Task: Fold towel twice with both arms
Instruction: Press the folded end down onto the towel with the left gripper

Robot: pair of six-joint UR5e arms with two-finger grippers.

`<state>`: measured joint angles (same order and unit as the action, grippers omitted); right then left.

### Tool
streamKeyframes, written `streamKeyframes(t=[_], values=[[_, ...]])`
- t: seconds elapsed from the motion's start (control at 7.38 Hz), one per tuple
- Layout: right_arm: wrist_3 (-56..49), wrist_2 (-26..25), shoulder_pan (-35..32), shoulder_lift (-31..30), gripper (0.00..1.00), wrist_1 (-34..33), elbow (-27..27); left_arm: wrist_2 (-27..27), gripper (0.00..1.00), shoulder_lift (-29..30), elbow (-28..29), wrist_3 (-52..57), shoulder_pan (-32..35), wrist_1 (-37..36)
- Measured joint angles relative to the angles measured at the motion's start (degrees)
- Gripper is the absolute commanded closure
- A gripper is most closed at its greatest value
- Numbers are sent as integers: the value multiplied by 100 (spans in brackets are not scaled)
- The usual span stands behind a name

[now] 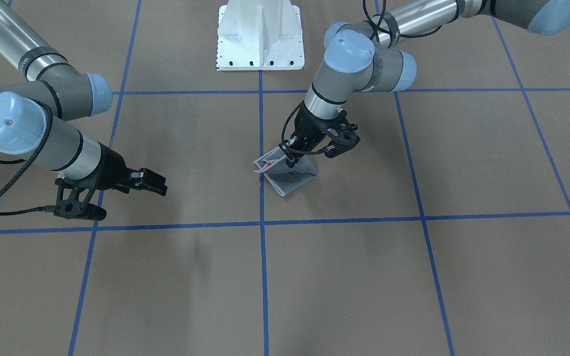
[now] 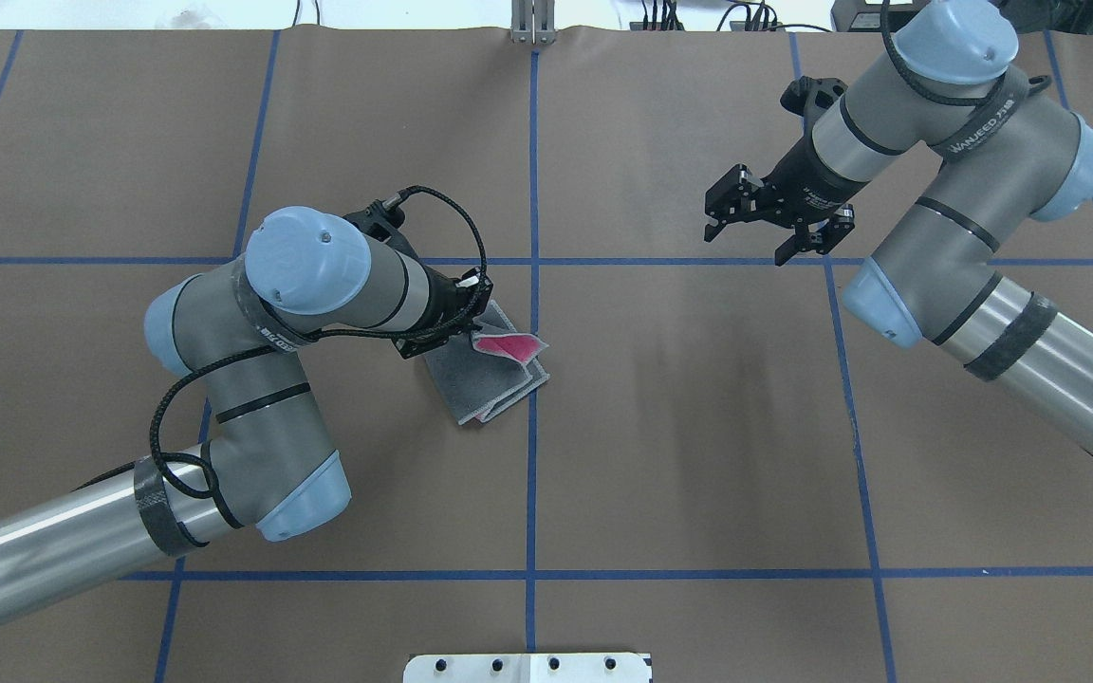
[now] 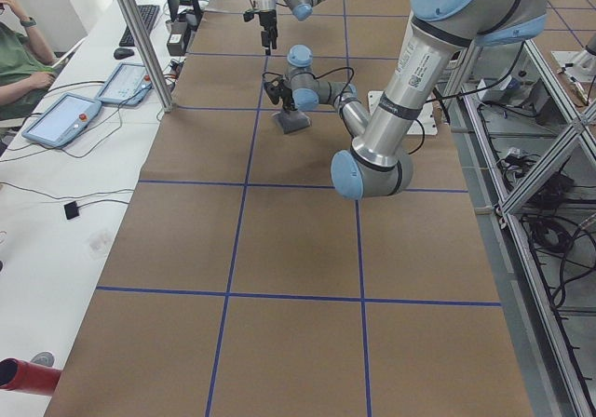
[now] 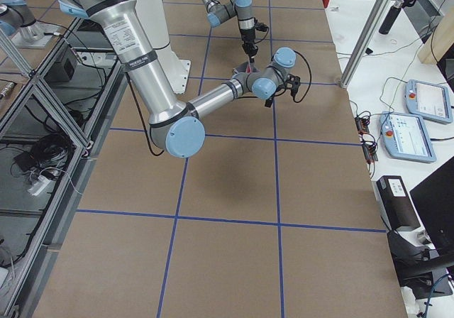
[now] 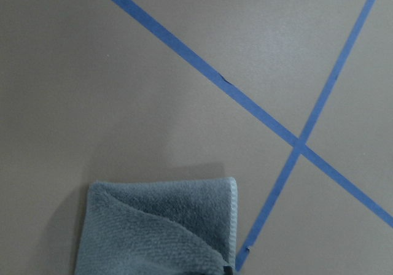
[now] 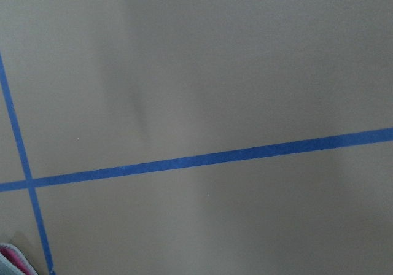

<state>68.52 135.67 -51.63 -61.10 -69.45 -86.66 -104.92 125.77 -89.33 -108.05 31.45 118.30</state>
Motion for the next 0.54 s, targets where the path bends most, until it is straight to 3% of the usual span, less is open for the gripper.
streamKeyframes(t=[0.14, 0.27, 0.54], values=[[2, -33, 12, 1, 0, 1, 0, -7, 72, 0, 179, -9, -6, 197], [3, -56, 27, 1, 0, 1, 0, -10, 1, 18, 284, -30, -2, 325], [3, -73, 56, 1, 0, 1, 0, -17, 0, 134, 347, -77, 37, 396]])
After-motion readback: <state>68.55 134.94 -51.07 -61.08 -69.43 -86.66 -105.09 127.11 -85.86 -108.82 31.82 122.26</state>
